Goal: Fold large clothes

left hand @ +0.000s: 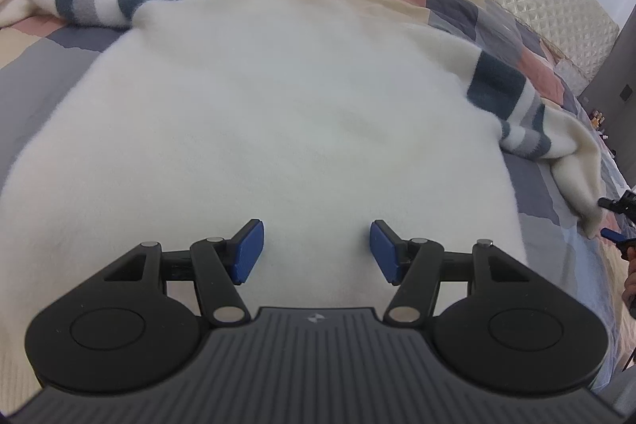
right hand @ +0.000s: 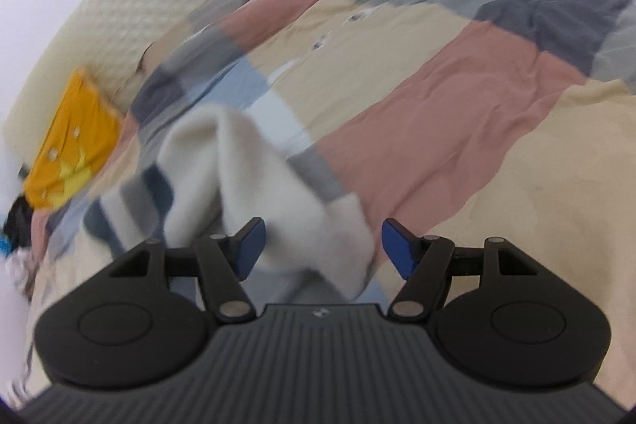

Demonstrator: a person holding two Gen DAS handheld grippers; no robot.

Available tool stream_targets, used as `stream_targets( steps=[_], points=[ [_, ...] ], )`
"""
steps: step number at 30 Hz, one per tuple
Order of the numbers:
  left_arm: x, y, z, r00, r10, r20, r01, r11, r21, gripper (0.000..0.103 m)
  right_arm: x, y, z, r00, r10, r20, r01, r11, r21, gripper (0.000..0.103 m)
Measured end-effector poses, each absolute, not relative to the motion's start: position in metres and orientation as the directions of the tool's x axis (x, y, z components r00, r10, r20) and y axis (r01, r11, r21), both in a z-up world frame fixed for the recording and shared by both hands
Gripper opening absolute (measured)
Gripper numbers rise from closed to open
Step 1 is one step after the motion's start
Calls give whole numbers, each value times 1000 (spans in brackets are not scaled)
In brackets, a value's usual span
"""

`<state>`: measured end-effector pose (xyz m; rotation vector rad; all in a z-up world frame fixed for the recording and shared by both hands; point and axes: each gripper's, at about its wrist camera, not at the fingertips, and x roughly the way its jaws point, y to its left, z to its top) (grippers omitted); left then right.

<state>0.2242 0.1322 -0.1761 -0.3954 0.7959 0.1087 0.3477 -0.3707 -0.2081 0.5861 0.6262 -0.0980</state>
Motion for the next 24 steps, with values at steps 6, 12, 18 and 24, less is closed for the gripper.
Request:
stream_targets(
  steps=[6, 12, 18, 24],
  points=[
    [224, 131, -176, 697, -49, -715, -242, 923, -299, 65, 348, -346, -208, 780, 20, -626, 183, 948, 259, 67],
    [224, 128, -178, 696, -47, -716, -234, 928, -289, 65, 360, -344, -218, 775, -18, -632, 170, 969, 181, 67],
    [224, 126, -178, 700, -41, -713, -238, 928, -287, 65, 363, -353, -201, 804, -27, -594, 208, 948, 240, 13],
    [223, 133, -179, 694, -70, -717, -255, 907, -335, 65, 345, -380, -144, 837, -70, -543, 258, 925, 278, 9]
  ],
)
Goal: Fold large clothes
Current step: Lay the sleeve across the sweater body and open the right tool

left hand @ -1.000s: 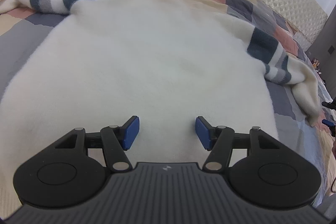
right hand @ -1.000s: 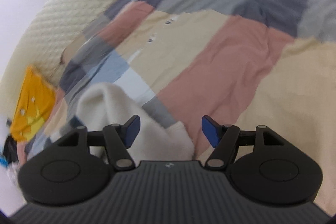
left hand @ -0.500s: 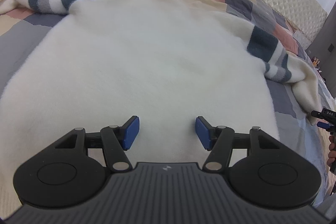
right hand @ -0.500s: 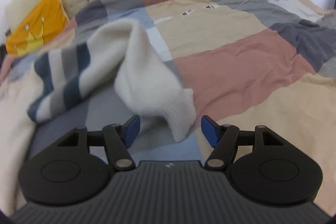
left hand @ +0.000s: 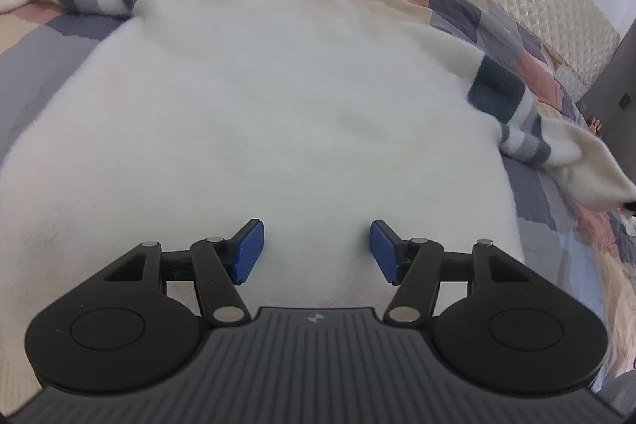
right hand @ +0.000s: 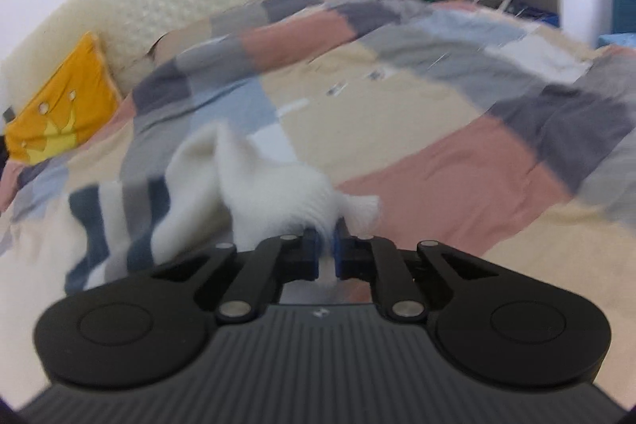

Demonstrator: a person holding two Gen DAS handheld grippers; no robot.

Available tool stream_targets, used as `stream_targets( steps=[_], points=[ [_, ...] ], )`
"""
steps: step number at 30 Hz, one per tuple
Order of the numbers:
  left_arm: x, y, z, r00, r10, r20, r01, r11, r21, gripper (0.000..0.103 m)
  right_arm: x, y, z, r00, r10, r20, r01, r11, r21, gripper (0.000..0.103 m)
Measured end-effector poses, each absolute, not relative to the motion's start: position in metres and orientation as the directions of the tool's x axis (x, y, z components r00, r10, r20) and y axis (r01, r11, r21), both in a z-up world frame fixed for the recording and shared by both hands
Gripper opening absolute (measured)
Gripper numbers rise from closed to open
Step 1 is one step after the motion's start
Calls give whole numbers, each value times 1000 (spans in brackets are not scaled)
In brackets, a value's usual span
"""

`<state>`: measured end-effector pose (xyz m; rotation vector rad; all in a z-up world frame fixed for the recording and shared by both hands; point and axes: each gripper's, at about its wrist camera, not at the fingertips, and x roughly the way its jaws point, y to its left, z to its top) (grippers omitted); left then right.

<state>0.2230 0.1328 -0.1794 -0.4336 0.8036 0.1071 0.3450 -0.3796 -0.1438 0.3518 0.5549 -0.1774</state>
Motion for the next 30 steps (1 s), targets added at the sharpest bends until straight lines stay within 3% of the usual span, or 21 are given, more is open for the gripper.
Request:
stream_targets(
  steps=[5, 10, 17, 30],
  points=[
    [224, 135, -178, 695, -69, -716, -254, 907, -335, 65, 318, -409, -96, 846, -68, -529, 277, 904, 327, 9],
    [224, 136, -178, 694, -71, -716, -251, 909, -334, 65, 322, -438, -78, 808, -117, -578, 354, 880, 317, 8],
    [225, 132, -180, 691, -58, -721, -254, 914, -317, 65, 394, -462, -124, 673, -211, -709, 501, 835, 228, 8],
    [235, 132, -183, 686, -27, -727, -288, 907, -306, 65, 445, -491, -195, 609, -188, -770, 599, 746, 292, 12]
  ],
)
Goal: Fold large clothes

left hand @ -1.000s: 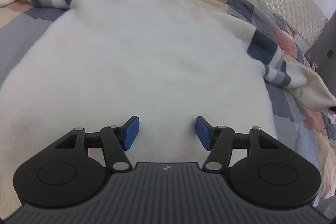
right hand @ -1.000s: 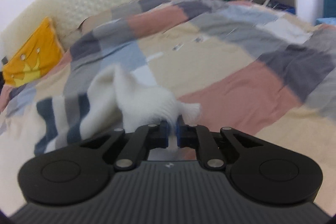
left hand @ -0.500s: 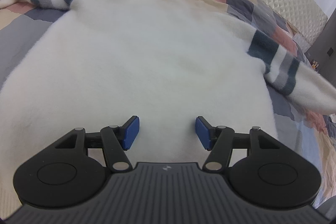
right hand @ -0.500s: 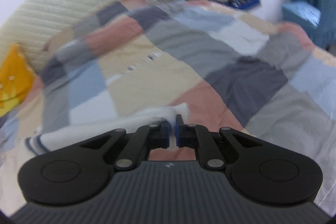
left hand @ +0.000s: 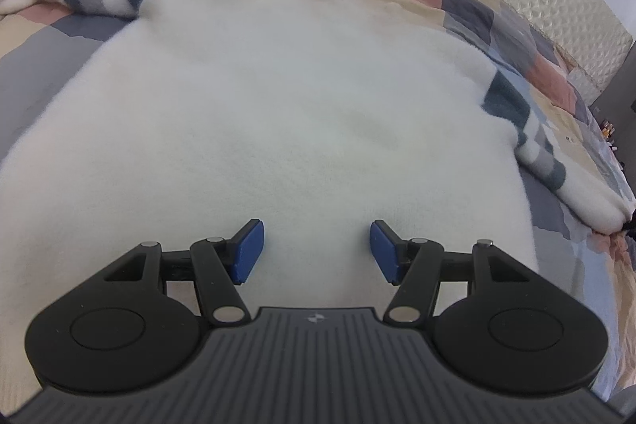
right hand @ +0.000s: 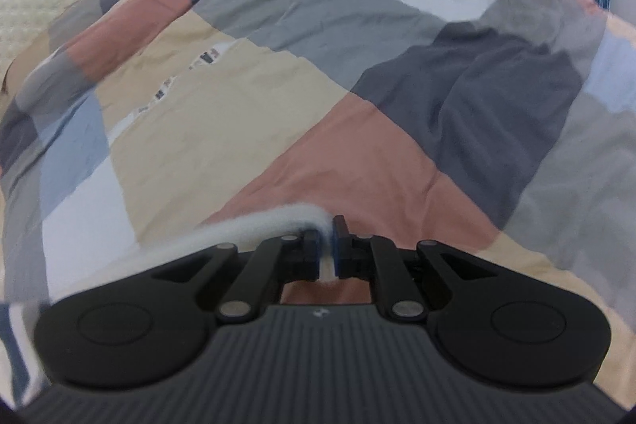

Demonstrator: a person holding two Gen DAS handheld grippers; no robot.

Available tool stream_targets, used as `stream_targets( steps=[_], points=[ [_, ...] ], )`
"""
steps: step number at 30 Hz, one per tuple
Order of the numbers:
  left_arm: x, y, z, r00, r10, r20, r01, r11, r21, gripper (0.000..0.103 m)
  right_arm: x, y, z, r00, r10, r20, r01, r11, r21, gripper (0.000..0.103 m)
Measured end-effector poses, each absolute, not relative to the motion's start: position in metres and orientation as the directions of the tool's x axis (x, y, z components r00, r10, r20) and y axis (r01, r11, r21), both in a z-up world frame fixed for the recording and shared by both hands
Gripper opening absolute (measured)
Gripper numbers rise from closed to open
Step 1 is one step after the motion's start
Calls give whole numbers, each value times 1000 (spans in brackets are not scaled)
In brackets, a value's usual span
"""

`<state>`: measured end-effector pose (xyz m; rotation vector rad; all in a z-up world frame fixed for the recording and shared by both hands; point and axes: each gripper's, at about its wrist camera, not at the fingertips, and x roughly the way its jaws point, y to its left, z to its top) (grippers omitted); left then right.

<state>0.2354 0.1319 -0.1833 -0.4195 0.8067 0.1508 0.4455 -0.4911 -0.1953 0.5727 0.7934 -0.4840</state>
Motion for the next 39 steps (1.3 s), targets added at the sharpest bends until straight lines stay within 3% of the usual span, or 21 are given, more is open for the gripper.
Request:
stream_targets(
  steps=[3, 5, 7, 8, 15, 27, 33, 35, 39],
  points=[
    [238, 129, -184, 683, -20, -730, -290, 910, -296, 65, 453, -493, -194, 623, -186, -760, 607, 728, 319, 20],
    [239, 127, -184, 682, -16, -731, -292, 911, -292, 65, 454, -495, -191, 619, -219, -754, 628, 715, 307, 39],
    [239, 126, -184, 681, -13, -732, -292, 912, -287, 65, 450, -502, -187, 625, -259, -736, 654, 689, 312, 65],
    [239, 125, -185, 681, -11, -732, -292, 913, -285, 65, 447, -506, -185, 638, -262, -724, 655, 678, 332, 66],
    [236, 119, -183, 682, 0, -731, -289, 919, -269, 65, 422, -513, -185, 717, -197, -668, 590, 681, 433, 64],
    [236, 117, -183, 682, 15, -731, -287, 925, -248, 65, 411, -505, -233, 774, -76, -629, 538, 602, 590, 60],
    [239, 113, -184, 679, 26, -734, -289, 928, -235, 65, 427, -501, -241, 783, -118, -610, 545, 604, 582, 60],
    [240, 113, -185, 678, 27, -734, -290, 928, -235, 65, 431, -499, -240, 797, -118, -593, 529, 610, 590, 56],
    [240, 110, -185, 677, 32, -735, -291, 929, -227, 65, 434, -501, -241, 814, -81, -576, 507, 582, 635, 34]
  ],
)
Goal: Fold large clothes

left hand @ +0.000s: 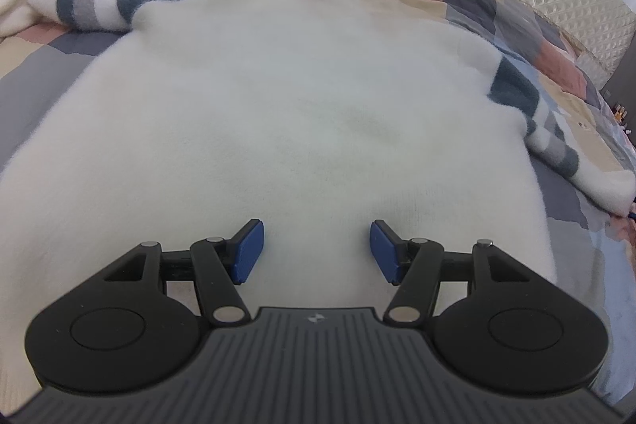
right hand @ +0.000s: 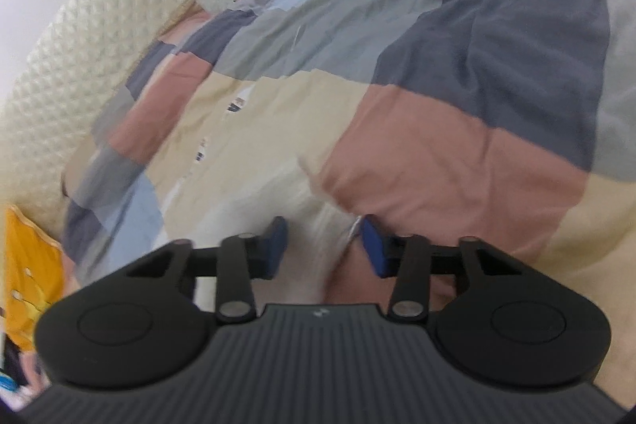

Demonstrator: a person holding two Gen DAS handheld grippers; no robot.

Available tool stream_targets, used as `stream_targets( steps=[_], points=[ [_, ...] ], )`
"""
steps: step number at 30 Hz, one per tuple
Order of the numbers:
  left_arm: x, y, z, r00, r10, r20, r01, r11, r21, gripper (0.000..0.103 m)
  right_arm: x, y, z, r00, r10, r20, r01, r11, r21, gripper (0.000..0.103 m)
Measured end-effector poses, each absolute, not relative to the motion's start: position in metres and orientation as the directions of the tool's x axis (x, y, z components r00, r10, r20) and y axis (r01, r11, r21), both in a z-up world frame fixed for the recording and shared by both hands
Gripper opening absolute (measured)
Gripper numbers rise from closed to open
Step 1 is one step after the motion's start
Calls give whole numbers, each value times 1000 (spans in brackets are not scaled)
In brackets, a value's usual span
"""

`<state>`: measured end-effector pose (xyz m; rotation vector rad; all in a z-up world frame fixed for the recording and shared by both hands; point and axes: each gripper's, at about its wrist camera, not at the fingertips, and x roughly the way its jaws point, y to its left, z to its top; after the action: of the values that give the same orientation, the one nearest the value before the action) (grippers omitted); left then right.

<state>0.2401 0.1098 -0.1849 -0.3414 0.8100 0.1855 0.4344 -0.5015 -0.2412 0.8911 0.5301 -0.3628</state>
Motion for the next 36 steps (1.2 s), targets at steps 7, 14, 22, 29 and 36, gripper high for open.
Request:
stream_targets(
  steps=[7, 14, 22, 29, 36],
  points=[
    [238, 110, -183, 676, 30, -736, -299, 924, -237, 65, 425, -491, -219, 823, -144, -550, 499, 647, 576, 11],
    [235, 113, -178, 680, 2, -733, -281, 924, -259, 65, 401, -506, -196, 832, -183, -524, 507, 636, 582, 10],
    [232, 108, -174, 680, -12, -733, -254, 934, -250, 65, 387, -503, -243, 738, -198, -645, 598, 634, 490, 10],
    [235, 108, -172, 674, -13, -738, -239, 942, -235, 65, 381, -507, -234, 733, -169, -659, 623, 555, 551, 14],
    [232, 94, -171, 680, -21, -733, -177, 966, -191, 65, 371, -487, -197, 697, -200, -688, 633, 622, 461, 72]
  ],
)
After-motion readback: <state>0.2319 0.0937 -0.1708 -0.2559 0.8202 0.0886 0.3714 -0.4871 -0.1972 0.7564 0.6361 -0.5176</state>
